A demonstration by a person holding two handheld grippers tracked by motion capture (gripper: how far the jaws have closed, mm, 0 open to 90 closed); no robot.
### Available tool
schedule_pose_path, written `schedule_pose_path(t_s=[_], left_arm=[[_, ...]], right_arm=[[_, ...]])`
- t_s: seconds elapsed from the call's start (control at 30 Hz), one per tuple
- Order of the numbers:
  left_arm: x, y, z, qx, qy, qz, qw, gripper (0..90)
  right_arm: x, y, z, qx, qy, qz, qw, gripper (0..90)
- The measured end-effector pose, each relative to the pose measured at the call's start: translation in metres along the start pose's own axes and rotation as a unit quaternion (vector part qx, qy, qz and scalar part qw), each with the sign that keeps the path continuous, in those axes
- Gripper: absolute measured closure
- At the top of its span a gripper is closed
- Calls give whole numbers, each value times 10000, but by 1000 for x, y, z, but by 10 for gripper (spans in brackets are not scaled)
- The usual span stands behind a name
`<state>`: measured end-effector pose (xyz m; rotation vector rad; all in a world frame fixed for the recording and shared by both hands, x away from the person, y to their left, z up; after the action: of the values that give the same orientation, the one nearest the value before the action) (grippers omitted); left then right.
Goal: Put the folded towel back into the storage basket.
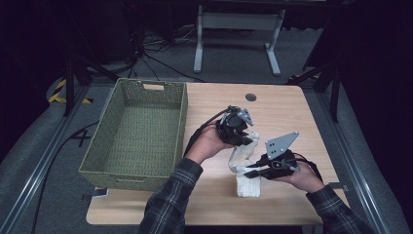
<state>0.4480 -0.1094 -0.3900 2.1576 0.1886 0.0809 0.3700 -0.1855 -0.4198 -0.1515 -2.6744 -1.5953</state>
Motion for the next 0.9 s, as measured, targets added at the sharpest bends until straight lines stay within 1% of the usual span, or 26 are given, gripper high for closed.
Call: schedule_pose_path(t_s=[0.03,0.1,0.13,0.17,0.2,0.23,0.27,0.33,0.37,0.4,0.43,0.47,0.5,0.53,0.57,0.63,0.67,0.7,0.73,0.77,0.8,0.83,0.87,0.9], left_arm=[[0,0,0,0,0,0,10000,807],[1,-1,-6,-12,19,6,10000,807],[1,-1,-13,-36,22,-3,10000,807],[1,-1,-13,-36,22,-3,10000,807],[1,-1,-16,-38,34,-1,10000,807],[2,1,-23,-47,66,28,10000,807],[2,1,-23,-47,66,28,10000,807],[7,3,-34,-53,127,78,9999,807],[8,4,-37,-66,128,95,9999,807],[8,4,-37,-66,128,95,9999,806],[11,6,-45,-134,110,109,9998,806],[11,6,-45,-134,110,109,9998,806],[13,6,-50,-157,115,109,9998,806],[18,5,-59,-160,103,130,9997,806],[18,5,-59,-160,103,130,9997,806],[23,4,-68,-167,122,135,9997,806],[25,3,-73,-136,123,176,9997,806],[29,2,-84,-170,139,208,9995,806],[29,2,-84,-170,139,208,9995,806],[34,0,-96,-193,182,272,9993,806],[34,0,-96,-193,182,272,9993,806],[38,-2,-107,-179,209,275,9992,806],[38,-2,-107,-179,209,275,9992,806],[42,-5,-116,-209,215,285,9991,806]], right_arm=[[0,0,0,0,0,0,10000,811],[-3,6,0,-56,-9,19,10000,811],[-6,13,0,-110,-13,2,9999,811],[-6,13,0,-110,-13,2,9999,811],[-7,17,1,-125,-7,-13,9999,811],[-9,25,3,-139,0,-79,9999,811],[-9,25,3,-139,0,-79,9999,811],[-10,36,8,-108,-7,-159,9998,811],[-11,40,10,-100,-6,-176,9998,811],[-11,40,10,-100,-6,-176,9998,811],[-12,47,12,-143,-13,-196,9997,810],[-13,51,14,-171,-11,-187,9997,811],[-15,55,15,-176,-39,-207,9996,810],[-16,59,18,-187,-55,-208,9996,810],[-16,59,18,-187,-55,-208,9996,810],[-19,68,24,-181,-74,-251,9995,810],[-20,71,26,-175,-79,-264,9995,810],[-22,82,33,-178,-132,-326,9992,810],[-22,82,33,-178,-132,-326,9992,810],[-23,92,40,-173,-172,-403,9989,810],[-23,92,40,-173,-172,-403,9989,810],[-24,102,49,-174,-172,-432,9988,810],[-24,107,53,-166,-182,-462,9986,810],[-25,112,58,-167,-180,-475,9986,810]])
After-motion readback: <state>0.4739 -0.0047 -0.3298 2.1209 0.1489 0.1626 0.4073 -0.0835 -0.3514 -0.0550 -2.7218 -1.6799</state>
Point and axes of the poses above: each handheld gripper's, and its own axes: z roughly forward along the jaws, y roughly out of its top, x roughly to its left, the point moved 8 cm from there along z, roughly forward along the jaws, and after that the axes turned 12 degrees about -x, right-handed, at the moved point
